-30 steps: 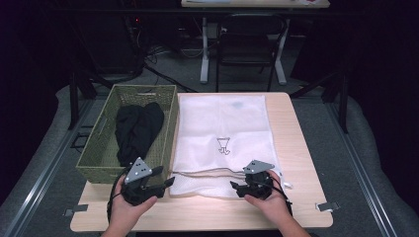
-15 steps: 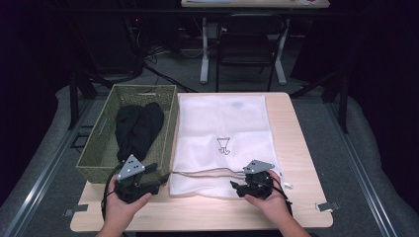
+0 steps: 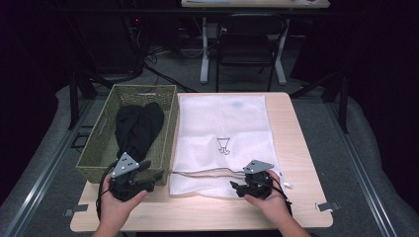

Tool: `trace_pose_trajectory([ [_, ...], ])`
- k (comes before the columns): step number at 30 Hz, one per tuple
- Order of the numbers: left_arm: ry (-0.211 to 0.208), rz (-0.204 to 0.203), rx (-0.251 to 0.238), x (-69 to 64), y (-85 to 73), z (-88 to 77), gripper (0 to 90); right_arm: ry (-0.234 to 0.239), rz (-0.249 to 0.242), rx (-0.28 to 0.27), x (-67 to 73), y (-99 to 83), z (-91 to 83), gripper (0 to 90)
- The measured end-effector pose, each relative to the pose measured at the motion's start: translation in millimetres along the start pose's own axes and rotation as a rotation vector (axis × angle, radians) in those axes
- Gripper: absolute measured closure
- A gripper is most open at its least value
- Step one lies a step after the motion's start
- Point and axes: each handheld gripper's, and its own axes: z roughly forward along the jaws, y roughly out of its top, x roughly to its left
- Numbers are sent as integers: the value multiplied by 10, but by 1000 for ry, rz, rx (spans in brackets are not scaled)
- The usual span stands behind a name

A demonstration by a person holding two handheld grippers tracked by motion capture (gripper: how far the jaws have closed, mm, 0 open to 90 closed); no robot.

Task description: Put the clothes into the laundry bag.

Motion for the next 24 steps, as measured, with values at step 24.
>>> trace_pose_trajectory([
  [24,103,-81,81,528,307,97,348,-1,7,2,20,-4,8,302],
])
